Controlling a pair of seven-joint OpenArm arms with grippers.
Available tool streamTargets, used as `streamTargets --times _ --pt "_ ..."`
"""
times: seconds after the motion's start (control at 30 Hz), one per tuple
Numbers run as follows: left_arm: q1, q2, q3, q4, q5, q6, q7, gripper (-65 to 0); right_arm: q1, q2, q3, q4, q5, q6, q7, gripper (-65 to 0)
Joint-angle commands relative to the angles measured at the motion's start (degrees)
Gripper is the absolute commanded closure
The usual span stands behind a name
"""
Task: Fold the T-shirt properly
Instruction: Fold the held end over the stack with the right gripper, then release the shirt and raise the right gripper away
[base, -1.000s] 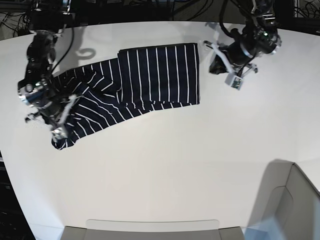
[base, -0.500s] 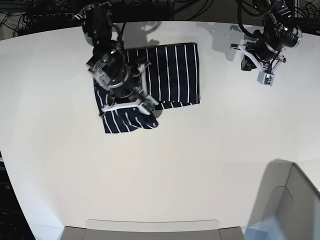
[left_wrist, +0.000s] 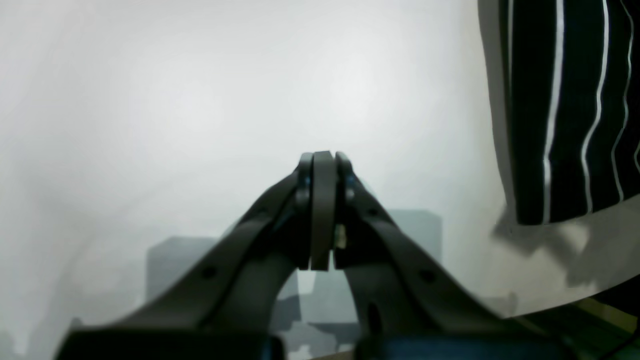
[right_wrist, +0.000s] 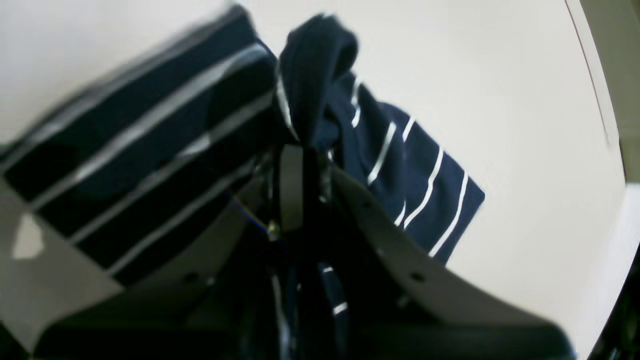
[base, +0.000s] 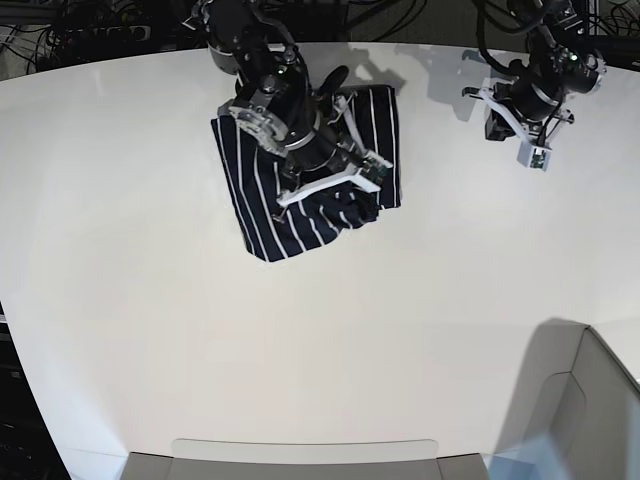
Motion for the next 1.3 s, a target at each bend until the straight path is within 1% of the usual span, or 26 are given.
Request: streamTargets --times 0.0,0.2,0.37,0.43,0.57,0.67,0.8,0.97,1.07,1.1,1.17,1.27 --pt "-0.17 -0.48 -0.15 0.47 -0.68 -0.08 -0.59 0.0 0.63 -0.75 -0.6 0.59 0.06 -0.19 0.93 0.0" --pt "-0.35 -0.22 -0.15 -0.41 -0.68 -0.08 -0.67 0.0 2.48 -0.84 -1.57 -5.82 0.42 -0.28 1.28 0.0" --pt "-0.43 -0.13 -0.06 -0.41 -0.85 -0.08 -0.67 0.0 3.27 -0.93 -7.11 -8.55 0.59 -0.28 1.37 0.0" --pt "-0.43 -0.13 0.11 -0.41 -0.85 -0.08 -0.67 0.0 3.27 -2.24 -8.43 -8.46 0.59 -0.28 1.37 0.0" --pt "-0.43 0.04 0.2 -0.49 -0.85 -0.08 -0.67 0.0 3.8 -3.65 -8.78 -8.29 0.5 -0.28 1.37 0.0" --pt "-0.43 0.04 0.2 -0.49 -0.85 -0.08 -0.76 0.0 4.5 -3.74 -8.87 -8.64 0.59 -0.28 1.46 0.0" --pt "-0.35 0.04 0.2 -0.85 -0.85 -0.08 -0.76 0.0 4.68 -3.65 -10.71 -9.08 0.59 -0.28 6.2 0.0" --pt "-0.43 0.04 0.2 -1.29 -0.85 -0.08 -0.76 0.0 4.85 -3.56 -14.49 -11.36 0.59 -0.1 6.56 0.0" --pt "-0.43 0.04 -0.06 -1.29 -0.76 -0.08 -0.76 0.0 4.77 -3.48 -15.37 -12.33 0.59 -0.1 6.47 0.0" --pt "-0.43 0.04 -0.15 -1.29 -0.76 -0.08 -0.76 0.0 4.59 -3.48 -15.37 -12.33 0.68 -0.01 6.47 -0.9" --pt "-0.43 0.04 -0.15 -1.29 -0.59 -0.08 -0.76 0.0 4.59 -3.21 -15.37 -12.07 1.65 0.16 6.47 -6.8" --pt "-0.43 0.04 -0.15 -1.29 -0.59 -0.03 -0.76 0.0 4.85 -1.8 -15.28 -10.66 6.22 0.34 6.47 -15.0"
